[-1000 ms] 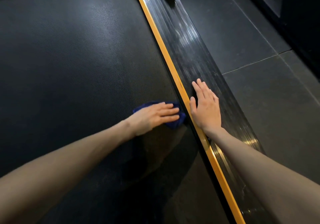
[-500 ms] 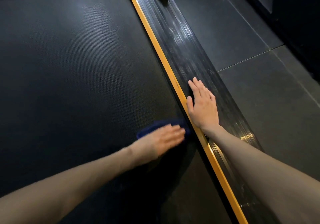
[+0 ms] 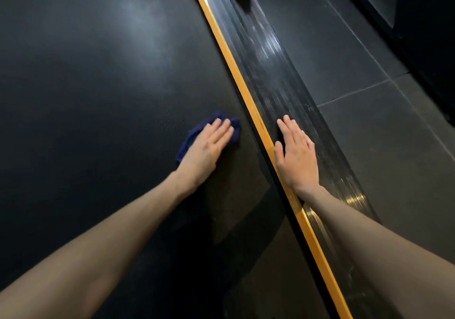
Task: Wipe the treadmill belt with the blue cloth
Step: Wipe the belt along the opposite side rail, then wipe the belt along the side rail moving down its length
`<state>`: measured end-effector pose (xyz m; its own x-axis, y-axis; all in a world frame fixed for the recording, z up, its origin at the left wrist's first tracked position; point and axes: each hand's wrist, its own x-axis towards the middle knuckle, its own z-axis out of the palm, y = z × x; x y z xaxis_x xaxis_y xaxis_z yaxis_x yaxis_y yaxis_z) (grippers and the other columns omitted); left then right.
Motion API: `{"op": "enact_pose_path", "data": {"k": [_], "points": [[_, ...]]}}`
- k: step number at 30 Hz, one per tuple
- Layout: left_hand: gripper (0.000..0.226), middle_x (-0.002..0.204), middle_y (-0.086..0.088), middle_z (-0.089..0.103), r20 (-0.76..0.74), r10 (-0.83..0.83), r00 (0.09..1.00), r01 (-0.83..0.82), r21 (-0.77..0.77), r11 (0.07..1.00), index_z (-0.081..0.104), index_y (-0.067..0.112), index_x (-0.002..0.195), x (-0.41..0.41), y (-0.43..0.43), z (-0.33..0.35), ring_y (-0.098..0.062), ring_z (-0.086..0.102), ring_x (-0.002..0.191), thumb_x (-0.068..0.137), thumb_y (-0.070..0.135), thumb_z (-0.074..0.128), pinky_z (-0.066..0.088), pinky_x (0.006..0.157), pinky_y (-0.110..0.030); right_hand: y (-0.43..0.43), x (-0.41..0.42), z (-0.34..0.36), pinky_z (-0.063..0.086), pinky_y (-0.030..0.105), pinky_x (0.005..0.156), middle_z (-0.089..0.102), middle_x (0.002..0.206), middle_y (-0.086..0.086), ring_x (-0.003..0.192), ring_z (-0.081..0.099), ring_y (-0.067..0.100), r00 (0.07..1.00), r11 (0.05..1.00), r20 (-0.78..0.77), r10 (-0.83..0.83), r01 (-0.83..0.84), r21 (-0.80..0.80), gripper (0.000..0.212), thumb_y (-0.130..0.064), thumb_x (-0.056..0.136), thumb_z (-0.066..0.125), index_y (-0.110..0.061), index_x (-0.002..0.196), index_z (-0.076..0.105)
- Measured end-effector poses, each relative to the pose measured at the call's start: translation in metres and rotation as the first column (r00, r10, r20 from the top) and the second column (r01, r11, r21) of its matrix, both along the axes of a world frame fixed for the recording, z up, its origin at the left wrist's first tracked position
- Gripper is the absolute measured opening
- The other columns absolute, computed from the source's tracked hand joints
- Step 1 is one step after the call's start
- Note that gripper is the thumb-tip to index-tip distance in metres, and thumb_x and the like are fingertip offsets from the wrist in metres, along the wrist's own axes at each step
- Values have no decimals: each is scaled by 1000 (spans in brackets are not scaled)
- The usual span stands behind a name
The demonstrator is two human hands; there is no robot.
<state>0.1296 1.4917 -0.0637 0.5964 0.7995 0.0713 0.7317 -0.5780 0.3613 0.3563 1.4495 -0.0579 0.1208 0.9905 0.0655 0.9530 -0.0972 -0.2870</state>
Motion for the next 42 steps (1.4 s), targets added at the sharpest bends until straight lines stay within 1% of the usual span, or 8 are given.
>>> {"op": "enact_pose_path", "data": {"k": [6, 11, 18, 24, 28, 32, 37, 42], "points": [[55, 149, -15, 29, -9, -214, 977, 213, -71, 974, 34, 5, 141, 19, -66, -13, -34, 20, 140, 86, 6, 34, 8, 115, -42, -1, 1, 2, 15, 34, 116, 25, 154, -4, 143, 16, 9, 999, 999, 11, 47, -47, 6, 48, -30, 99, 34, -22, 146, 28], [59, 157, -7, 4, -117, -105, 988, 90, -128, 988, 10, 13, 148, 27, -99, 1, -24, -5, 144, 96, 7, 36, -11, 113, -35, 0, 0, 2, 14, 36, 114, 26, 154, -2, 142, 18, 11, 999, 998, 9, 52, -52, 32, 48, -31, 99, 35, -22, 146, 30], [68, 156, -9, -7, -311, 147, 939, -207, -169, 964, 2, 16, 149, -4, -123, 27, -27, -6, 144, 94, 7, 43, -5, 114, -37, 1, -8, 1, 14, 44, 116, 23, 154, 12, 143, 17, 24, 996, 997, 51, 73, -74, 11, 49, -23, 99, 31, -9, 146, 26], [66, 157, 1, -2, -34, 371, 928, -306, -638, 707, 1, 20, 149, -25, -136, 42, -15, -4, 144, 98, 24, 42, 0, 116, -28, 2, -17, 7, 8, 52, 116, 16, 155, 16, 144, 9, 29, 1000, 998, 26, 13, -11, -70, 51, -13, 97, 35, -4, 145, 23], [55, 151, 10, 25, 243, 767, 594, -197, -880, 432, 16, 28, 148, -34, -132, 39, -4, 25, 136, 99, 28, 40, 16, 114, -24, -31, -79, 26, 11, 50, 115, 22, 153, 17, 143, 15, 29, 996, 998, -58, 63, -64, -14, 64, -6, 86, 49, -5, 145, 26], [39, 126, -4, 58, 339, 889, 308, -436, -781, 448, 48, 16, 130, -64, -144, 33, -10, 61, 101, 95, 0, 40, 51, 89, -27, -104, -175, 20, 13, 40, 115, 8, 156, 15, 143, 10, 28, 962, 931, -158, 222, -257, -258, 63, -40, 98, 34, -17, 150, 8], [42, 110, 4, 63, 324, 886, 331, -685, -563, 462, 59, 20, 115, -111, -161, 25, -4, 58, 95, 89, -7, 39, 40, 78, 1, -109, -182, 0, -6, 39, 116, -9, 157, 12, 144, -12, 26, 950, 908, -113, 292, -313, -277, 70, -33, 97, 39, -10, 150, 0], [45, 112, 4, 60, 315, 868, 383, -774, -404, 488, 63, 16, 111, -158, -184, 38, -5, 53, 105, 84, -11, 40, 35, 87, -4, -137, -244, 0, -7, 35, 116, 3, 158, 5, 145, -7, 20, 871, 860, -220, 439, -478, -176, 73, -46, 95, 40, -12, 150, 8]]}}
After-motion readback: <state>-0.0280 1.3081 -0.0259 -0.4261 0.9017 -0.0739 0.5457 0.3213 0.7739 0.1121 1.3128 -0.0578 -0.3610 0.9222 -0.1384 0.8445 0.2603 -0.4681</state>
